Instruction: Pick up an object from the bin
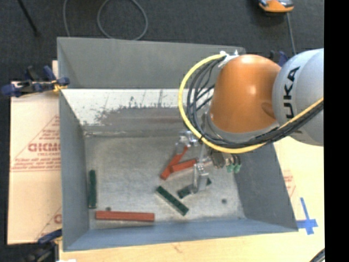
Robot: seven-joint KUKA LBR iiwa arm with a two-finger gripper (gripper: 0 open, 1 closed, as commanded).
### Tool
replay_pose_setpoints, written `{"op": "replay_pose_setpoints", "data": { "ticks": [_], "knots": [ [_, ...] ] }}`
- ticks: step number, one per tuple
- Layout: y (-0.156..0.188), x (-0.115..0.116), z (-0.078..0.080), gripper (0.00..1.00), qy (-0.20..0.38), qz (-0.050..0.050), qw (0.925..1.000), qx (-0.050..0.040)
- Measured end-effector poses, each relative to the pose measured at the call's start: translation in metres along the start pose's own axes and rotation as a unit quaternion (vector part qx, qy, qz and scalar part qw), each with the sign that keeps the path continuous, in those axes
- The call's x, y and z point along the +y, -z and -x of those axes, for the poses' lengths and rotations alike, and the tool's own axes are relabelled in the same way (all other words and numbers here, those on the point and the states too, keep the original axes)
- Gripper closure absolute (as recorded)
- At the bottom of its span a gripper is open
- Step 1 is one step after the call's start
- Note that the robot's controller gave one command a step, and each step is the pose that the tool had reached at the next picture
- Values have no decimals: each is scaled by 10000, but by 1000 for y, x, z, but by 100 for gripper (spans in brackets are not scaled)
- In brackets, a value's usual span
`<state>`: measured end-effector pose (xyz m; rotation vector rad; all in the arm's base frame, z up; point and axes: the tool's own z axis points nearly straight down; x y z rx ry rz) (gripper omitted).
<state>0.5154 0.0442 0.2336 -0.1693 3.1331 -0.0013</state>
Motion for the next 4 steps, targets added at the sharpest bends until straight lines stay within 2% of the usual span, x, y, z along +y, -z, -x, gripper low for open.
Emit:
{"op": "replay_pose_setpoints", "data": {
  "ticks": [1, 2, 3, 4],
  "knots": [
    [-163, 35, 11, 0, 1676, 12, 9858, 29],
    [-163, -18, 7, 0, 2431, 5, 9700, 25],
    [-163, -17, 8, 100, 2434, 9, 9699, 18],
    [-78, -16, 50, 100, 2699, -13, 9629, -52]
  ]
}}
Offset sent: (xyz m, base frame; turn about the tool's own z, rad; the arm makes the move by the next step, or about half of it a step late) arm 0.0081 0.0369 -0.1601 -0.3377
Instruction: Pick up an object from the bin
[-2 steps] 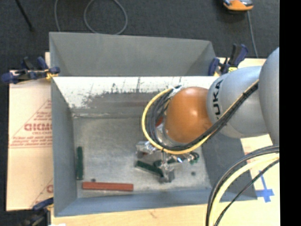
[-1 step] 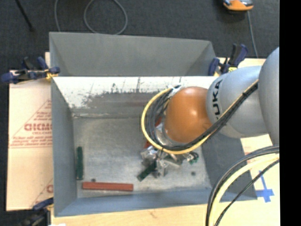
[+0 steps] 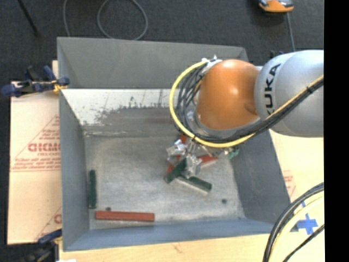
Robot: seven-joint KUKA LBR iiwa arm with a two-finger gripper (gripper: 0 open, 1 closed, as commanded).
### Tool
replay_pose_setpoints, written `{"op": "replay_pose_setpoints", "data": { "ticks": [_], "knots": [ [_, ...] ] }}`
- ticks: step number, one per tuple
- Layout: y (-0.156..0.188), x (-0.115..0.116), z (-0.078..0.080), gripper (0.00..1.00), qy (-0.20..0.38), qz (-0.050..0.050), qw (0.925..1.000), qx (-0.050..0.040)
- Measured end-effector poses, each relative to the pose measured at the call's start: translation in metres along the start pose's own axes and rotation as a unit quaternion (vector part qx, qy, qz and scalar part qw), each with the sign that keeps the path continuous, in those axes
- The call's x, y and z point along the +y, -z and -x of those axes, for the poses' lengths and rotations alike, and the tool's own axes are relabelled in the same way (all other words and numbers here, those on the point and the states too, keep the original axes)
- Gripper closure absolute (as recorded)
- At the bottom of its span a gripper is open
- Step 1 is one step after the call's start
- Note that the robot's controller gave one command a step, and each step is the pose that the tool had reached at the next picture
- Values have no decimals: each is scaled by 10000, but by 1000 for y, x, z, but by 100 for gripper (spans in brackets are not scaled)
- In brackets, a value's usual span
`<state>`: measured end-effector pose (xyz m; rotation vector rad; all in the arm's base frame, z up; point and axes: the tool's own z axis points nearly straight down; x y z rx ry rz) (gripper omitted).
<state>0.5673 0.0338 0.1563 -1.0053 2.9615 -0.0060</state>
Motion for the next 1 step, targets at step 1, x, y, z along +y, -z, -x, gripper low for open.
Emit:
{"op": "replay_pose_setpoints", "data": {
  "ticks": [1],
  "knots": [
    [88, -16, -6, 100, 4, -1, 10000, 8]
  ]
}}
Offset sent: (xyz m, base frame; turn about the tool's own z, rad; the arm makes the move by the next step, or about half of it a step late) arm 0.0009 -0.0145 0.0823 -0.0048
